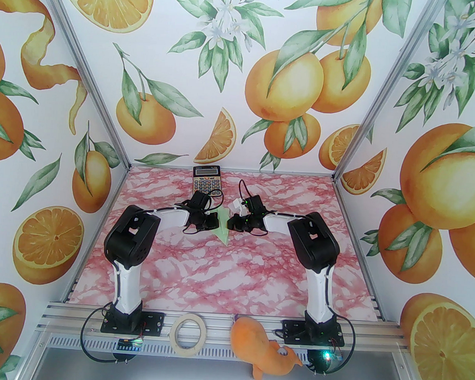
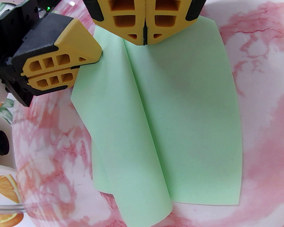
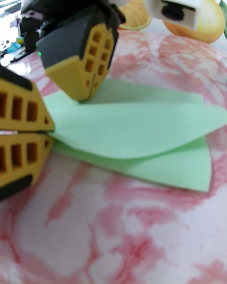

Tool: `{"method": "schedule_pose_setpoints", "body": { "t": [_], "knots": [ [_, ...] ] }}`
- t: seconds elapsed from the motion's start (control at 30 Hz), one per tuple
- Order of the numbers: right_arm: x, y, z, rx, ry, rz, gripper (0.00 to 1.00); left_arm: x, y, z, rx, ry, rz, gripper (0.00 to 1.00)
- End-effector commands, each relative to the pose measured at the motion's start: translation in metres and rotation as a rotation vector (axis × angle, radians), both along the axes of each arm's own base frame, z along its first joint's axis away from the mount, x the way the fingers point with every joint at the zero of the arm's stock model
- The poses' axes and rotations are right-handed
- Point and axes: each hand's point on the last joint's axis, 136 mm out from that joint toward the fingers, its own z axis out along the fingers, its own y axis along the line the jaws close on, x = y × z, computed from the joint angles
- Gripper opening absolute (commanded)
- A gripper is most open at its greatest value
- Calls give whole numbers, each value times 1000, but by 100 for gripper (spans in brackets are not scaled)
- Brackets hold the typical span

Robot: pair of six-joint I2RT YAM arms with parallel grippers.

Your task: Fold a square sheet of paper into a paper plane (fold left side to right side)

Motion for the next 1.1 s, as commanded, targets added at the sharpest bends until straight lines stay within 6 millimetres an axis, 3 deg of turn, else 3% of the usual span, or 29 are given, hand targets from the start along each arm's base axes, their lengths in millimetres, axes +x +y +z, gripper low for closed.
{"method": "schedule_pose_setpoints", "body": {
  "t": [0.0, 0.07, 0.23, 0.63, 1.07],
  "knots": [
    [1, -3, -8, -51, -10, -9, 18, -12, 1, -17, 34, 42, -25, 3],
    [4, -7, -4, -49, -19, -25, 24, -12, 1, -17, 34, 43, -26, 3],
    [9, -15, 6, -46, -38, -47, 27, -12, 1, -19, 34, 47, -29, 3],
    [18, -17, 31, -20, -89, -70, 28, -13, 0, -21, 34, 55, -36, 2],
    [19, -18, 32, -21, -94, -74, 23, -13, -4, -22, 27, 58, -45, 2]
  ]
}}
